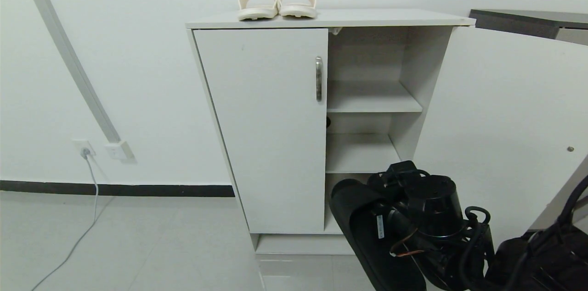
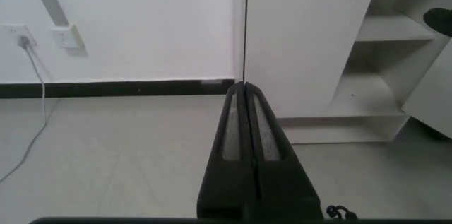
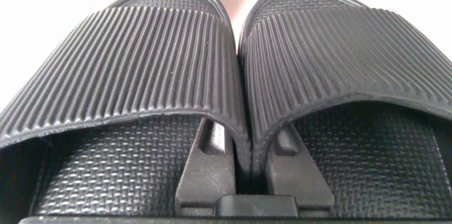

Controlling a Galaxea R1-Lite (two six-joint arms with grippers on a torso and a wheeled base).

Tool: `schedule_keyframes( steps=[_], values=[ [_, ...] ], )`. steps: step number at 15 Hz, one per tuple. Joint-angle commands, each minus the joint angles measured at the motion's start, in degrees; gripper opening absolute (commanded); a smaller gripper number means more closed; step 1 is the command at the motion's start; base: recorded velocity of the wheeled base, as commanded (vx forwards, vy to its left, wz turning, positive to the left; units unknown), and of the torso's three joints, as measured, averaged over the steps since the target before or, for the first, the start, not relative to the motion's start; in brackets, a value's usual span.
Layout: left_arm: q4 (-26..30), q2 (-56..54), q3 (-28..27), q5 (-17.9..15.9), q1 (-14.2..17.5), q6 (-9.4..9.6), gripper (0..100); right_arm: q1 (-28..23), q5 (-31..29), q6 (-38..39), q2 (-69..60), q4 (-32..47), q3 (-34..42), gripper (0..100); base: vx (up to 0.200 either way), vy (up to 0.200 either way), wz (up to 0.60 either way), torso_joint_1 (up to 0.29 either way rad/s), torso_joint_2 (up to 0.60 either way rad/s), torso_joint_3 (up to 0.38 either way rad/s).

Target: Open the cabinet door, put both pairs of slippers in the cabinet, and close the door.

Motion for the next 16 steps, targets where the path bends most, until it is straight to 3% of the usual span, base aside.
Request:
schedule_keyframes(
  steps=[1,4,6,13,16],
  values=[
    [0.0,-1.8,0.0,-0.2,6.5,0.96,0,0.0,0.0,0.0,0.0,0.0,0.0,0,0.0,0.0,0.0,0.0,0.0,0.0],
    [0.0,-4.7,0.0,-1.5,5.5,0.87,0,0.3,0.0,0.0,0.0,0.0,0.3,0,0.0,0.0,0.0,0.0,0.0,0.0],
    [0.0,-4.7,0.0,-6.4,5.6,1.48,0,0.7,0.2,0.1,0.0,-0.3,0.4,0,0.0,0.0,0.0,0.0,0.0,0.0],
    [0.1,-4.7,0.0,-7.6,5.6,1.05,0,3.5,-0.3,-1.0,6.6,-14.8,0.7,0,0.0,0.0,0.0,0.0,0.0,0.0],
    [0.1,-4.7,0.0,-7.6,5.5,1.05,0,1.8,-13.2,-0.5,13.3,-14.8,-5.7,0,0.0,0.0,0.0,0.0,0.0,0.0]
  ],
)
